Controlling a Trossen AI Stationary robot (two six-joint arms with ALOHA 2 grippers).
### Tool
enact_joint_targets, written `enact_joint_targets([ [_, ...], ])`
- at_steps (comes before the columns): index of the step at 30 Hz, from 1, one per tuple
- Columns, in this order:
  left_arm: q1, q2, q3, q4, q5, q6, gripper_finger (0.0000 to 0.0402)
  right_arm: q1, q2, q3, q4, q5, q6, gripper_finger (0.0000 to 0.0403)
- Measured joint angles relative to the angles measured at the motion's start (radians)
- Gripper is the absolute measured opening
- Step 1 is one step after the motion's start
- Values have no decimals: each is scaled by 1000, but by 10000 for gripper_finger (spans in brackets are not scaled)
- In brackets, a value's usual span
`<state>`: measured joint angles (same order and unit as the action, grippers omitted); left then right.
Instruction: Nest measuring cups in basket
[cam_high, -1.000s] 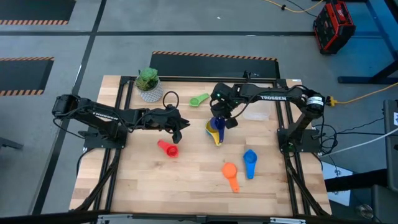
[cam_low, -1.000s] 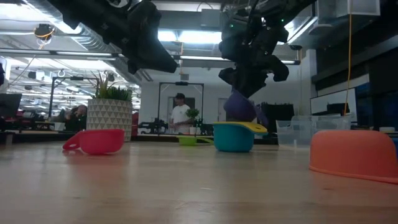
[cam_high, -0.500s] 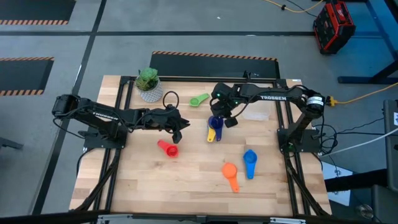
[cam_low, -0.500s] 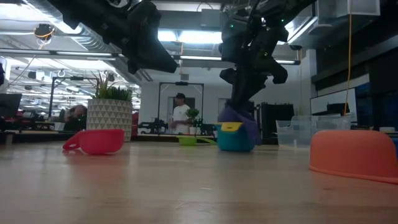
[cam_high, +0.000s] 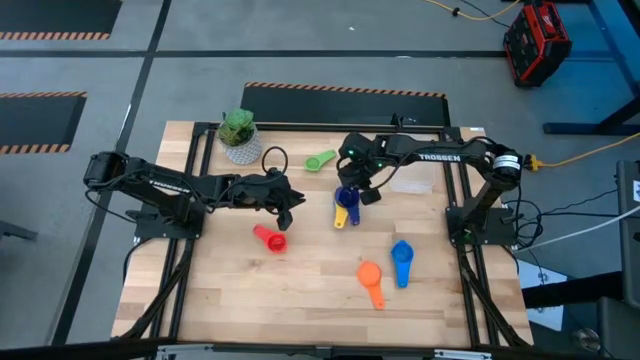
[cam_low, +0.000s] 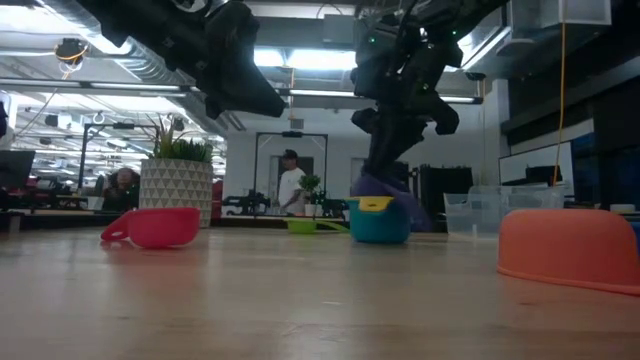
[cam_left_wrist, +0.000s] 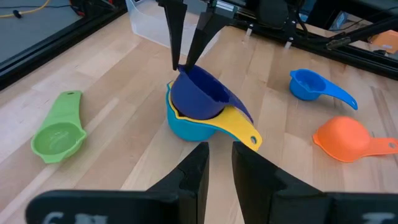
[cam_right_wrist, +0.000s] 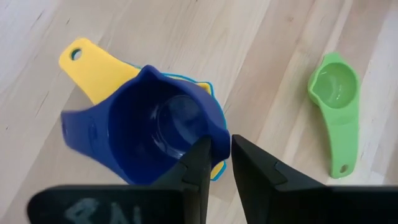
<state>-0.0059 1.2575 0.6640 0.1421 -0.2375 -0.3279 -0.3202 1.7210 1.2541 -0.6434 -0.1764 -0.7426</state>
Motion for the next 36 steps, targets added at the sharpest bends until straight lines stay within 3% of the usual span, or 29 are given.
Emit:
enact_joint_targets([
  [11,-2,0,0,0,0,0,64,0,0,0,3,0,4,75],
  [23,-2,0,0,0,0,0,64,0,0,0,7,0,29,181],
  [36,-2,0,0,0,0,0,64,0,0,0,52,0,27,183],
])
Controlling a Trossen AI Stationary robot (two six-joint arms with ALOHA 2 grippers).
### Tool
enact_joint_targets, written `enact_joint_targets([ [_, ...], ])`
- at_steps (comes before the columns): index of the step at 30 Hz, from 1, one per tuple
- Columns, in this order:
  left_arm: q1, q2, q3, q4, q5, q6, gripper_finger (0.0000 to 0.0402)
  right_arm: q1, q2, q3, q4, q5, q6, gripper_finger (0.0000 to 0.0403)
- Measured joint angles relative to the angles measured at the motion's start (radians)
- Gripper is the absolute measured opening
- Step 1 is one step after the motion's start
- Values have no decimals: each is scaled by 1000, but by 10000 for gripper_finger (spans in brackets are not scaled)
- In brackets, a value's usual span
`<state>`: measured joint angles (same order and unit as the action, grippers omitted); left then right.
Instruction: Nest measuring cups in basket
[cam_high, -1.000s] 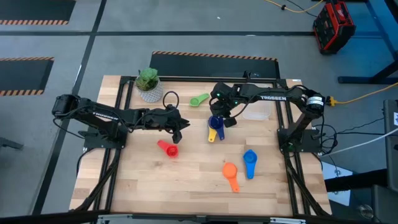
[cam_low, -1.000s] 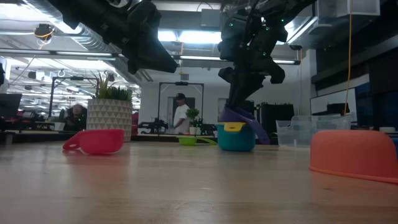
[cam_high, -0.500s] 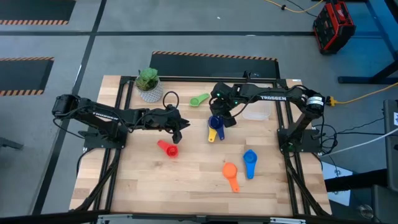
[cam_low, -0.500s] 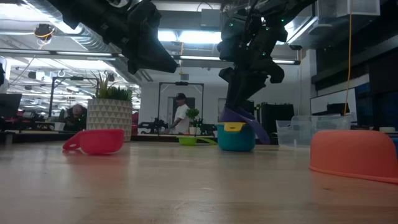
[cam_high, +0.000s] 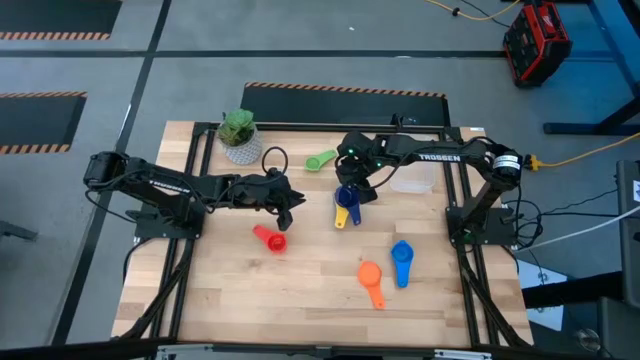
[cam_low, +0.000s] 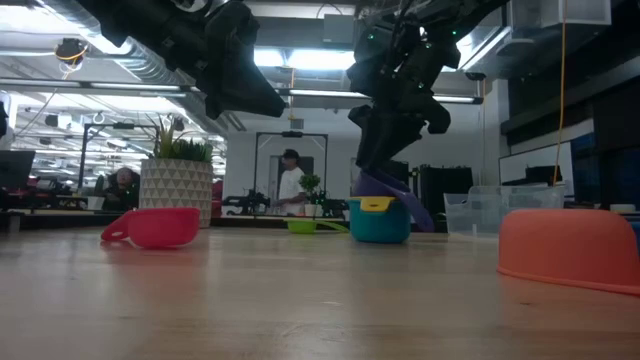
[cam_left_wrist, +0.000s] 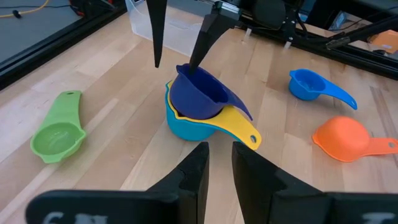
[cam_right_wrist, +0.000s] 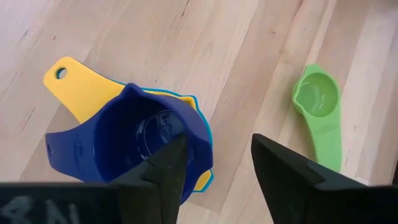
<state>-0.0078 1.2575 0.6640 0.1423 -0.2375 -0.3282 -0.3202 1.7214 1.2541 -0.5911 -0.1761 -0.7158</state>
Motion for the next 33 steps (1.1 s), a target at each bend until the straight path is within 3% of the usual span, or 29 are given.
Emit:
enact_joint_targets([
  [14,0,0,0,0,0,0,64,0,-21,0,-4,0,31,179],
  [24,0,0,0,4,-1,0,64,3,-190,18,-121,2,37,179],
  [33,14,12,0,106,-6,-1,64,3,-368,-16,-197,-2,217,179],
])
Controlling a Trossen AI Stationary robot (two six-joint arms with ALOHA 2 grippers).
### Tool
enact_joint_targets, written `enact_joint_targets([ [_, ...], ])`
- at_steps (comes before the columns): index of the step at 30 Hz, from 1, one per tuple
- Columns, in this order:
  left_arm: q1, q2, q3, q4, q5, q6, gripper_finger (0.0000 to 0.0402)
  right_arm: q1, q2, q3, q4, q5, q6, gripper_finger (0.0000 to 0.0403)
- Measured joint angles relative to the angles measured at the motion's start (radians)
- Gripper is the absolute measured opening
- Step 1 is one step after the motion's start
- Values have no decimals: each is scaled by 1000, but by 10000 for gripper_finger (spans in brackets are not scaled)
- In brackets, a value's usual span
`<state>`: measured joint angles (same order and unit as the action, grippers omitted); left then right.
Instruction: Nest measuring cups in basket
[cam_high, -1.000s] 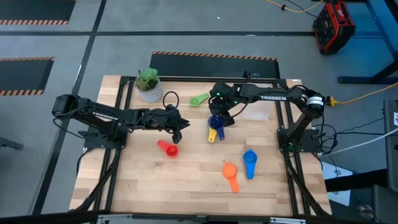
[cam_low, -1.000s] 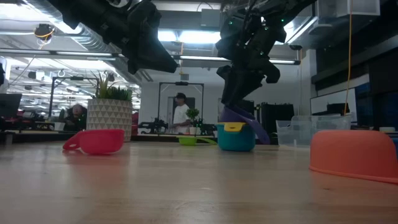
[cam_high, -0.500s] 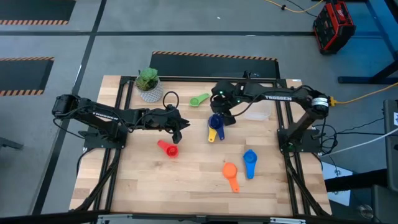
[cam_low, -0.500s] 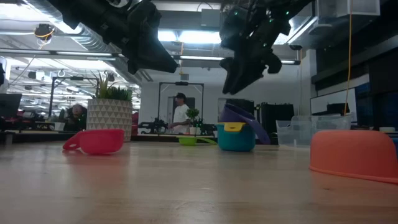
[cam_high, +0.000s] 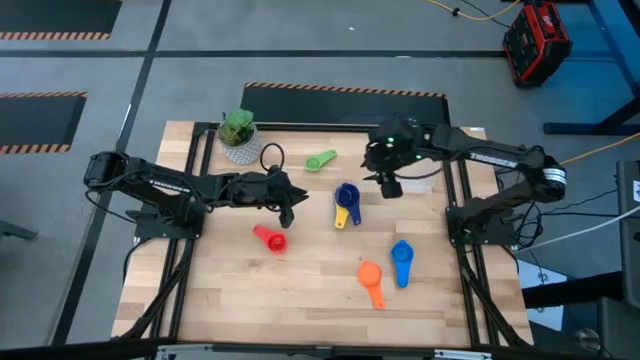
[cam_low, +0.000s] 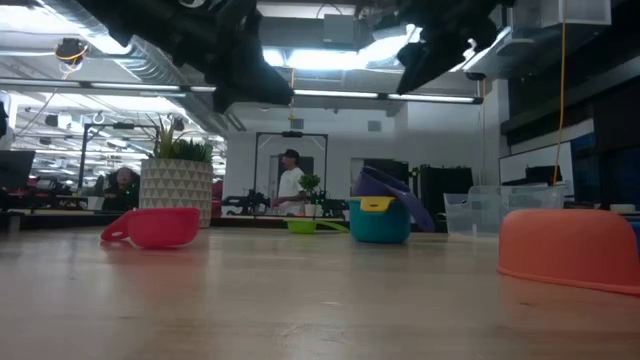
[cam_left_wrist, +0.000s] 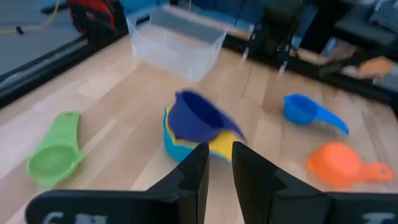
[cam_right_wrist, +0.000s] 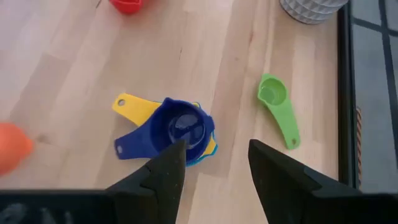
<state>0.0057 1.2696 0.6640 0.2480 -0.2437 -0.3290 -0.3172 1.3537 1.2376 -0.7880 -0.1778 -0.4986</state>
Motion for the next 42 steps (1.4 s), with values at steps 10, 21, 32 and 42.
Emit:
enact_joint_targets([
  [10,35,142,-1,159,2,0,64,-8,-61,-210,282,-32,99,179],
  [21,49,302,0,343,2,0,64,-11,26,-322,497,-32,110,179],
  [32,49,362,0,349,2,-2,64,-11,81,-323,590,-34,180,179],
  [42,49,362,0,353,2,-2,64,-11,178,-323,668,-32,178,179],
])
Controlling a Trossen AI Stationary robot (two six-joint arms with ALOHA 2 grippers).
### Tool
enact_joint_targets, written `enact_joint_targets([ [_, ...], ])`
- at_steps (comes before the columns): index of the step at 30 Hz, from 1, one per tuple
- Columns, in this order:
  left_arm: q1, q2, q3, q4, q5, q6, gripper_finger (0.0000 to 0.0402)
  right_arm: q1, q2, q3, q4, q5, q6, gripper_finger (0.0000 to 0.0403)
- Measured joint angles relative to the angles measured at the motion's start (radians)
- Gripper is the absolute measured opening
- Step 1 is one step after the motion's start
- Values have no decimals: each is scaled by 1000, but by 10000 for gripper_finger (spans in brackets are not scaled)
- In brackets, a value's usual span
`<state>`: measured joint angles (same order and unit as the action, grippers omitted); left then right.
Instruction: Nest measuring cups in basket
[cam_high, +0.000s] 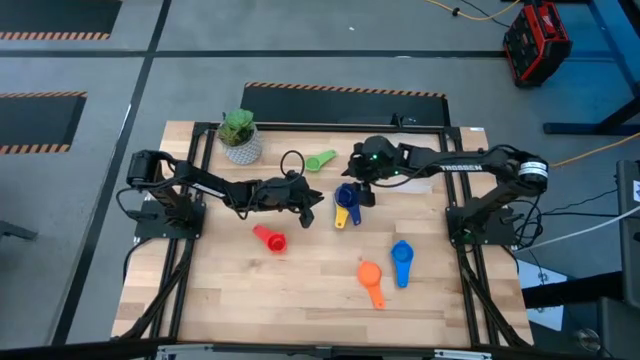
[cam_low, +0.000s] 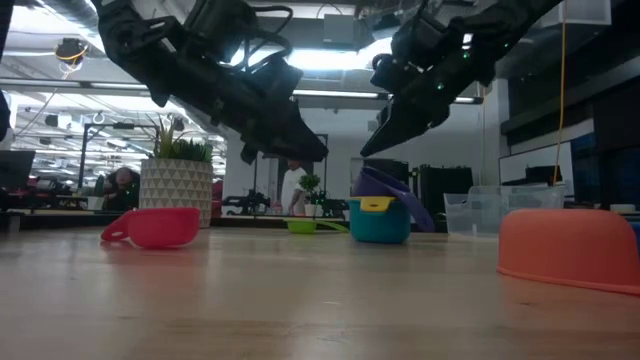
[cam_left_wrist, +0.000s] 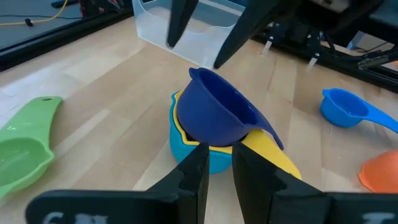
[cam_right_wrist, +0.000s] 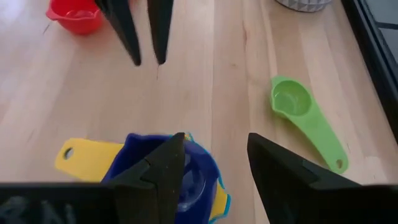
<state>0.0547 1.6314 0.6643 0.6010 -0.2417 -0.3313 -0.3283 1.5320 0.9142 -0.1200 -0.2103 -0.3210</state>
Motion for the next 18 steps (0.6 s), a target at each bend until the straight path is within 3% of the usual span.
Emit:
enact_joint_targets([
  [8,0,0,0,-1,0,0,64,-4,65,0,11,86,4,179],
  [18,0,0,0,-1,0,0,64,-12,62,0,14,86,3,179],
])
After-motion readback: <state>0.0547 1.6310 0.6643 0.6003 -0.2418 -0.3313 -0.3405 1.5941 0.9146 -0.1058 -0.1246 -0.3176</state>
